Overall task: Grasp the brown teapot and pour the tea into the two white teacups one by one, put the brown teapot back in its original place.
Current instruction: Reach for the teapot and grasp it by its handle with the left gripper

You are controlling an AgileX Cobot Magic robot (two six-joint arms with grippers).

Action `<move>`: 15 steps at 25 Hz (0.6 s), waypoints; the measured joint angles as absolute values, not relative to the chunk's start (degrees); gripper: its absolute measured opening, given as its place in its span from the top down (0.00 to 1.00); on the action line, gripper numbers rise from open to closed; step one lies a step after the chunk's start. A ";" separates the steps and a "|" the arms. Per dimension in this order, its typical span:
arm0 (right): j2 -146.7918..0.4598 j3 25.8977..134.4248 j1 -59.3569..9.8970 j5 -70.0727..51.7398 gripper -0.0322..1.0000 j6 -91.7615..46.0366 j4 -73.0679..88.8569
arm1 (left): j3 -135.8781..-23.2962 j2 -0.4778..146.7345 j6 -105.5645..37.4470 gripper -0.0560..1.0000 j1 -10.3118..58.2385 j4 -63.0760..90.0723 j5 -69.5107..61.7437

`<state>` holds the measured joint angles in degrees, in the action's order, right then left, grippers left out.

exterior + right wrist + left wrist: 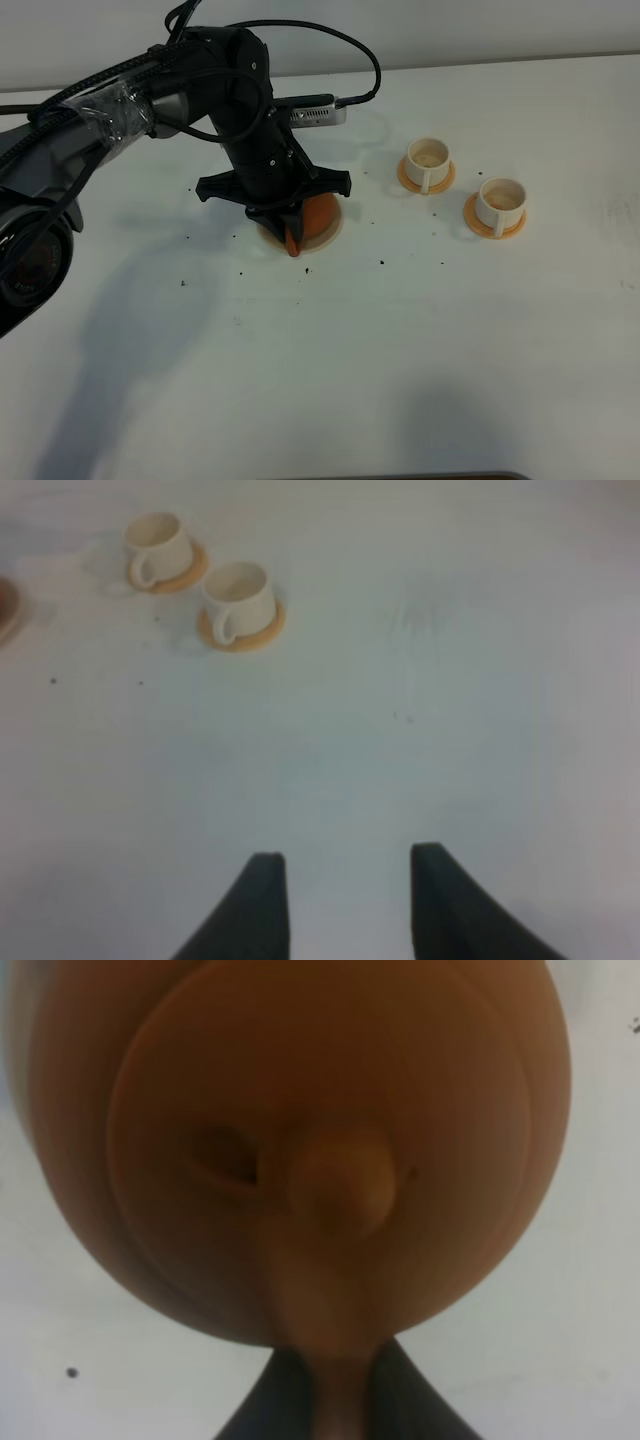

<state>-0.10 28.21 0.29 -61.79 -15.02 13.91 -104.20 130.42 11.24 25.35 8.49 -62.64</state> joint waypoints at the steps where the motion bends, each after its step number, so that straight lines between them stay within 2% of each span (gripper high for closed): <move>1: -0.10 28.21 0.29 -61.79 0.69 -15.02 13.91 | -104.20 130.30 10.61 0.84 25.35 8.34 -62.85; 15: -0.10 28.21 0.29 -61.79 0.69 -15.02 13.91 | -104.20 126.57 5.63 0.84 24.79 4.74 -65.21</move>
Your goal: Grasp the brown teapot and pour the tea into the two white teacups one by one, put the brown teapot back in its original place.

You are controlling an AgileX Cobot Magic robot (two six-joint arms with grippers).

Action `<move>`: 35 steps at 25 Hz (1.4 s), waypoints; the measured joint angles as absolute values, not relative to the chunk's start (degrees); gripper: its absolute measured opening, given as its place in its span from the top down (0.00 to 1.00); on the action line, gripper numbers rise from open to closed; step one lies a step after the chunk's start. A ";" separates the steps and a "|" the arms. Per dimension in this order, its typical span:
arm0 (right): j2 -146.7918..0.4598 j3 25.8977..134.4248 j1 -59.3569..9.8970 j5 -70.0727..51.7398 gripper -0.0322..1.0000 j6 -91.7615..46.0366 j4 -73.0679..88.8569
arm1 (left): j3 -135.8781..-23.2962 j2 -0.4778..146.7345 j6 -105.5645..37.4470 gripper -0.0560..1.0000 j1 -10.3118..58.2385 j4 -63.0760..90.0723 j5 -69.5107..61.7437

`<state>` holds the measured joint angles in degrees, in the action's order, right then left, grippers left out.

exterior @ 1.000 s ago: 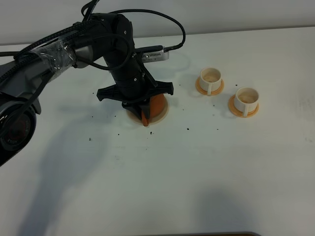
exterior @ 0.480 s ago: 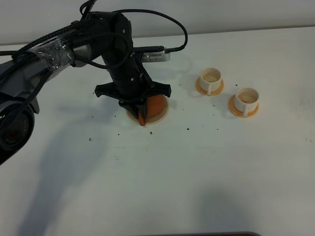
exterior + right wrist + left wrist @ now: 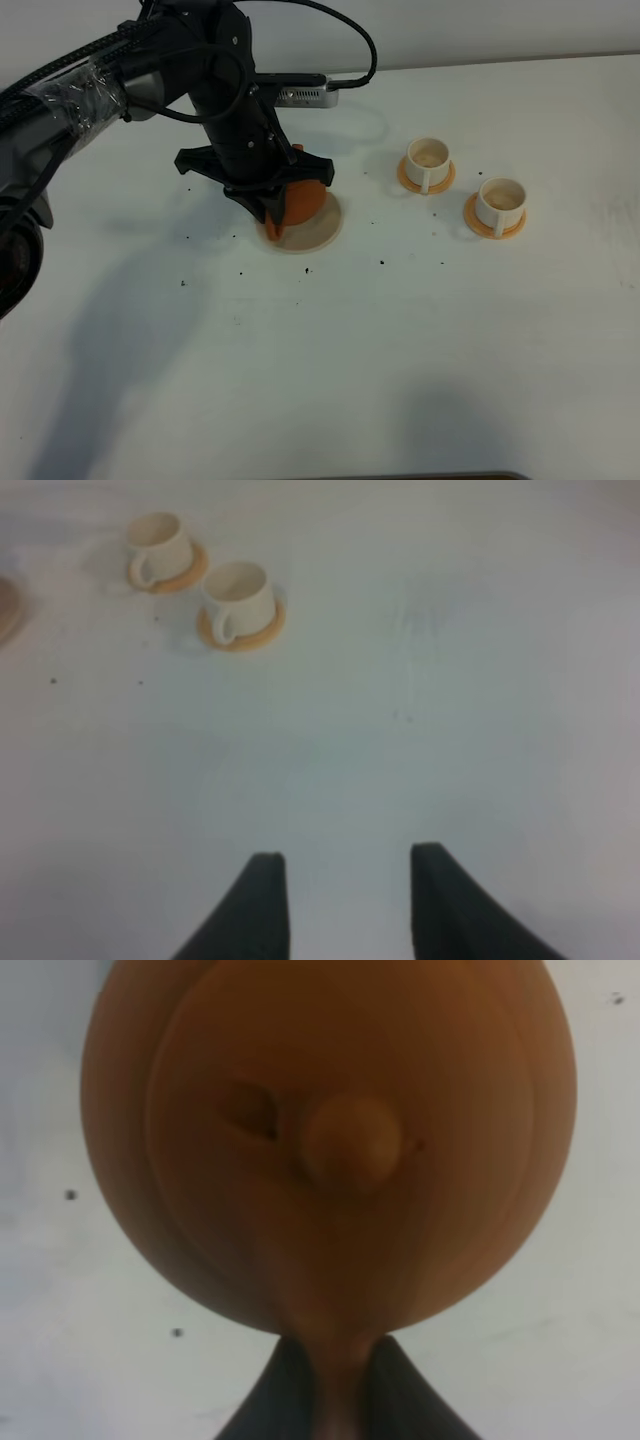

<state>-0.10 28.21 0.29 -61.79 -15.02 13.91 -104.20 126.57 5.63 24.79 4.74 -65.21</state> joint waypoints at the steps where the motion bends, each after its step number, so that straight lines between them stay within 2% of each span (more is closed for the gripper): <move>1: -0.10 28.21 0.29 -61.79 0.69 -15.02 13.91 | -104.20 126.57 4.90 0.84 24.79 4.10 -65.34; 8: -0.10 28.21 0.29 -61.79 0.69 -15.02 13.91 | -109.21 126.57 -10.14 0.84 24.79 3.15 -67.37; 17: -0.10 28.21 0.29 -61.79 0.69 -15.02 13.91 | -114.64 126.39 -39.96 0.84 26.18 2.93 -66.05; 25: -0.10 28.21 0.29 -61.79 0.69 -15.02 13.91 | -114.75 126.50 -53.01 0.84 29.63 2.76 -55.71; 35: -0.10 28.21 0.29 -61.79 0.69 -15.02 13.91 | -114.85 130.34 -58.90 0.84 33.38 -2.22 -48.25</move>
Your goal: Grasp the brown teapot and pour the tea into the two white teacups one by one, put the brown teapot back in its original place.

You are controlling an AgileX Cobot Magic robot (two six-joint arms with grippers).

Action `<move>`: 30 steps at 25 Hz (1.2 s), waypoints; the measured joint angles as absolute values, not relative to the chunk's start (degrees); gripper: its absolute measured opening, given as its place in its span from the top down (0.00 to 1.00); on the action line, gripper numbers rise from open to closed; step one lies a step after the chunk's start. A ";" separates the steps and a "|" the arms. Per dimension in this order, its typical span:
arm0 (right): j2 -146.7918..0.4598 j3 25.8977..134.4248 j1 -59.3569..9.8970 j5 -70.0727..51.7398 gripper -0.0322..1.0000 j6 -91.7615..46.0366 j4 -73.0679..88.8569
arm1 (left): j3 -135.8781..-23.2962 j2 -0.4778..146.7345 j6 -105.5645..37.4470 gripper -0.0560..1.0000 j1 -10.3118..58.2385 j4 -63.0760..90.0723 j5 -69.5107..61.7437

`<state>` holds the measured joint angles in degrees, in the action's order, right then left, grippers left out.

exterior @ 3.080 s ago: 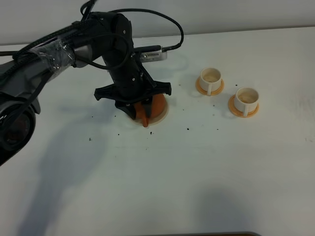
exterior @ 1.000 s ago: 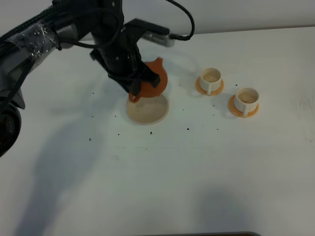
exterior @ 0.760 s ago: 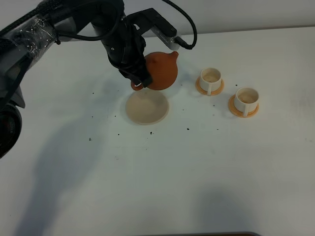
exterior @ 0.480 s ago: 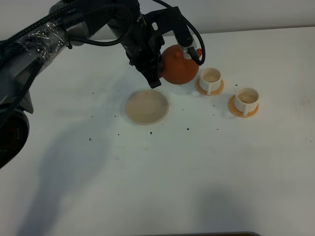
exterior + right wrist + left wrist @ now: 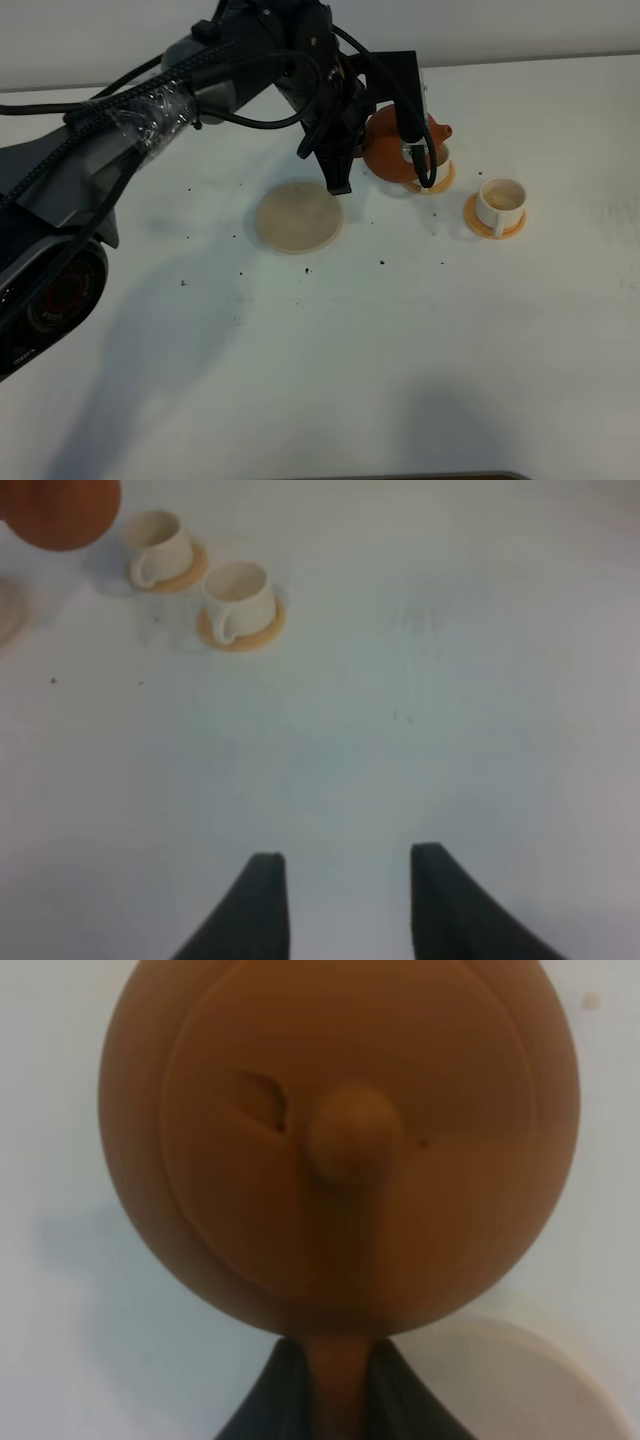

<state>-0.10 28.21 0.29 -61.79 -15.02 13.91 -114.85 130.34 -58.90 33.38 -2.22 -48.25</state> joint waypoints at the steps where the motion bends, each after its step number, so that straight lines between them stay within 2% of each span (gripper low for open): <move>1: -0.10 28.21 0.29 -61.79 0.69 -15.02 13.91 | -114.85 130.40 -59.24 0.84 33.55 -2.50 -47.56; 15: -0.10 28.21 0.29 -61.79 0.69 -15.02 13.91 | -114.92 133.58 -60.68 0.84 37.45 -3.64 -40.28; 30: -0.10 28.21 0.29 -61.84 0.69 -15.02 13.97 | -114.92 134.58 -55.60 0.84 40.37 -16.64 -37.03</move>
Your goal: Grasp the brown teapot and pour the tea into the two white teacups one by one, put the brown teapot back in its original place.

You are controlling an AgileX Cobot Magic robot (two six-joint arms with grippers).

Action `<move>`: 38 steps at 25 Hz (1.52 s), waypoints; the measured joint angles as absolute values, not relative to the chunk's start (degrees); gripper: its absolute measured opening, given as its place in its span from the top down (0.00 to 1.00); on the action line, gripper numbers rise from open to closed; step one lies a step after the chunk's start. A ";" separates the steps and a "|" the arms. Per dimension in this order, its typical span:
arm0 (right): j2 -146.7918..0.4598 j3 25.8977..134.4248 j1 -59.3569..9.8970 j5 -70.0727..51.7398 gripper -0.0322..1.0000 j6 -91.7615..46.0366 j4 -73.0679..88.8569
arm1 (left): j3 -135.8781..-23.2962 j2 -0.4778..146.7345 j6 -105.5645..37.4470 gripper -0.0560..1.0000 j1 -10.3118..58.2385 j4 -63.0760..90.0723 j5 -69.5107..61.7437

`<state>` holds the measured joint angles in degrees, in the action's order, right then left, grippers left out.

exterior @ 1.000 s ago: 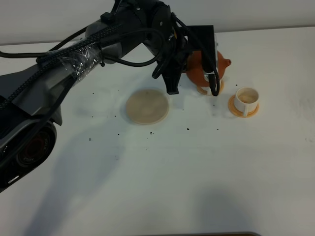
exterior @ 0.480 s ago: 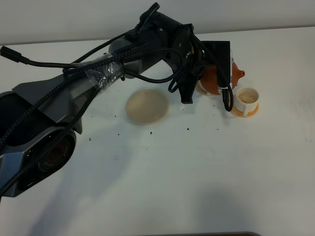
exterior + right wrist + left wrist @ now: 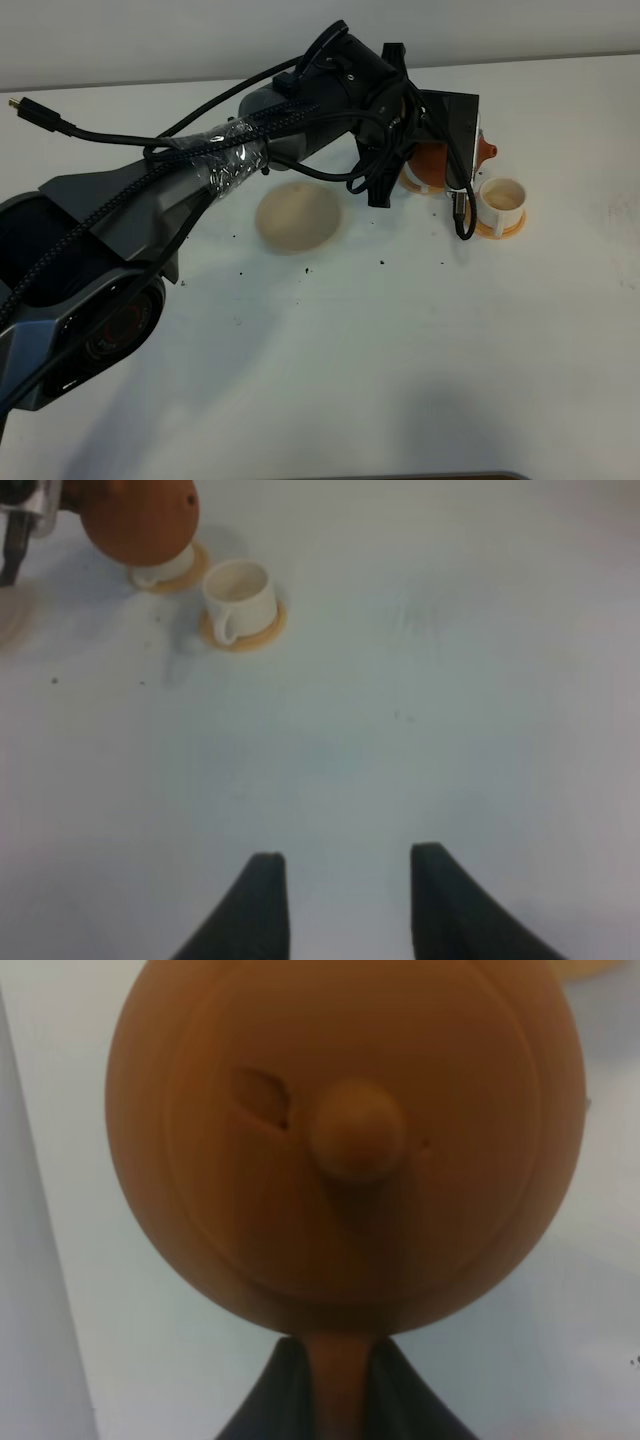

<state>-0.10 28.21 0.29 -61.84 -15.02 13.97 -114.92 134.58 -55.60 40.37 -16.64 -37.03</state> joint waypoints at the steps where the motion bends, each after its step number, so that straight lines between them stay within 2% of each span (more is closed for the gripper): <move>1: -0.10 28.21 0.29 -61.84 0.69 -15.02 13.97 | -114.92 134.58 -54.95 0.84 40.70 -17.41 -36.81; 23: -0.10 28.21 0.29 -61.84 0.69 -15.02 13.97 | -114.92 134.58 -51.93 0.84 41.04 -25.49 -34.00; 38: -0.10 28.21 0.29 -61.84 0.69 -15.02 13.97 | -114.92 134.71 -55.85 0.84 43.40 -33.36 -29.57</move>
<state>-0.10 28.21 0.29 -61.84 -15.02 13.97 -114.92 134.71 -55.85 43.40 -33.36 -29.57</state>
